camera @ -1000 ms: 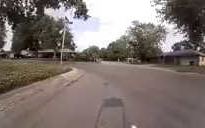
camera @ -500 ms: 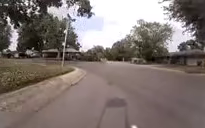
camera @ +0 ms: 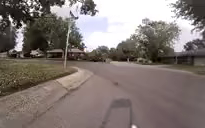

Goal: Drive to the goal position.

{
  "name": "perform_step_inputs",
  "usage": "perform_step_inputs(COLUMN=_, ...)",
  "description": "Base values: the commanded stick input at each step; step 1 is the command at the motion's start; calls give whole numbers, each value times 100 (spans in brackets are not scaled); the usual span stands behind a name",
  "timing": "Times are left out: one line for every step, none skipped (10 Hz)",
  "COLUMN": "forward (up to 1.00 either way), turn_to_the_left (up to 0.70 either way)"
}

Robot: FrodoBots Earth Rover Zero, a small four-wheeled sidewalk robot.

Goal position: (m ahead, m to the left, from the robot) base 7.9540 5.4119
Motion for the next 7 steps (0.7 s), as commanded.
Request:
perform_step_inputs(forward=100, turn_to_the_left=0)
perform_step_inputs(forward=100, turn_to_the_left=0)
perform_step_inputs(forward=100, turn_to_the_left=1)
perform_step_inputs(forward=100, turn_to_the_left=3)
perform_step_inputs(forward=100, turn_to_the_left=3)
perform_step_inputs(forward=100, turn_to_the_left=3)
perform_step_inputs(forward=100, turn_to_the_left=3)
